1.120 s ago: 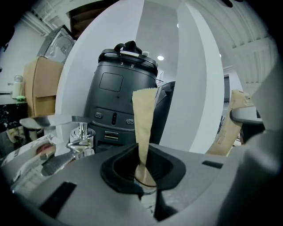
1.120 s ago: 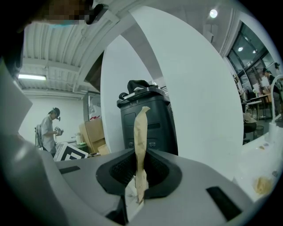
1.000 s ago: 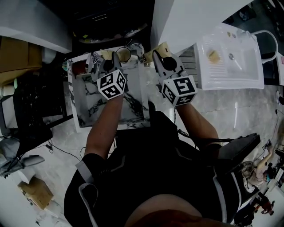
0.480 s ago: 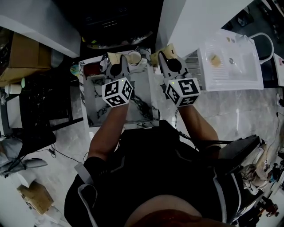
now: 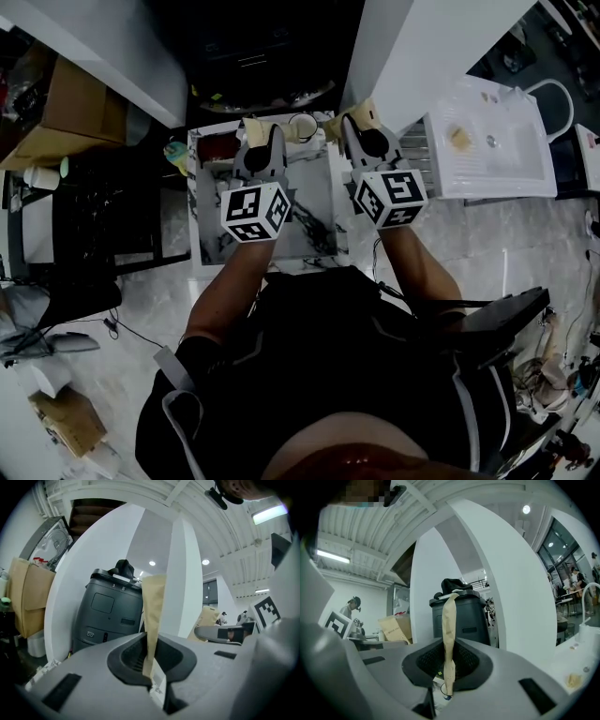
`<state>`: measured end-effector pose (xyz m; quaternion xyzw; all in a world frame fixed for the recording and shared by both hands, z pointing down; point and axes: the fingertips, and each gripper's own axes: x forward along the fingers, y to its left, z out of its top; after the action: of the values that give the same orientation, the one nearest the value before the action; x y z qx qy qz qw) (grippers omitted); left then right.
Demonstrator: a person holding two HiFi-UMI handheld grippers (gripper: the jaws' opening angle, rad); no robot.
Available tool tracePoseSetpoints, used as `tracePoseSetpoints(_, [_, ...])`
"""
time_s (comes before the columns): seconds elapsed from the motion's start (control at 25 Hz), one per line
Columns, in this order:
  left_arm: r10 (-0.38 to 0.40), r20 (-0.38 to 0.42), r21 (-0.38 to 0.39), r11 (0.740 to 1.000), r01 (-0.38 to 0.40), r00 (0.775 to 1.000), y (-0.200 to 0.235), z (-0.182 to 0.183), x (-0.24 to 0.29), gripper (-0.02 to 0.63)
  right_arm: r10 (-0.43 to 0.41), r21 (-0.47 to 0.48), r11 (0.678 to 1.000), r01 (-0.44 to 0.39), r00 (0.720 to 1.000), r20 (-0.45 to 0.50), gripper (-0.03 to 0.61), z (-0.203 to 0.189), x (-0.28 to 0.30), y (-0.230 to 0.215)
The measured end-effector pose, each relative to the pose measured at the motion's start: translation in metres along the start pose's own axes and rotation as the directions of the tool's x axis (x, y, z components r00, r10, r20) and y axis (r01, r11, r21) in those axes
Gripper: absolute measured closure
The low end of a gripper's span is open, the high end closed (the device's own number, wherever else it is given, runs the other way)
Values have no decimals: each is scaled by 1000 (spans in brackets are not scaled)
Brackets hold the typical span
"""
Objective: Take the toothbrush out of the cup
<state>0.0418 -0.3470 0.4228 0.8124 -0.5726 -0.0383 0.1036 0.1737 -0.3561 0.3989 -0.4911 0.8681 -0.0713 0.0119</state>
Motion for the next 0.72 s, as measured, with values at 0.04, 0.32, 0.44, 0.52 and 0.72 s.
tracePoseSetpoints(0.04, [-5, 2, 3, 1000, 5, 1000, -2, 3, -5, 581, 1, -1, 1000, -1, 1000, 2, 529, 1, -3, 3])
tracePoseSetpoints(0.32, [-12, 26, 1, 1000, 12, 1000, 7, 28, -41, 583, 9, -4, 1000, -9, 1000, 21, 529, 13, -7, 23])
tracePoseSetpoints(0.44, [-10, 29, 4, 1000, 10, 1000, 13, 33, -52, 583, 11, -3, 1000, -10, 1000, 21, 529, 14, -8, 29])
tracePoseSetpoints(0.52, [-5, 30, 0, 1000, 5, 1000, 17, 35, -59, 583, 13, -5, 1000, -13, 1000, 23, 529, 15, -9, 34])
tracePoseSetpoints(0.72, [6, 35, 5, 1000, -6, 999, 26, 42, -71, 583, 20, -13, 1000, -20, 1000, 22, 529, 20, -8, 44])
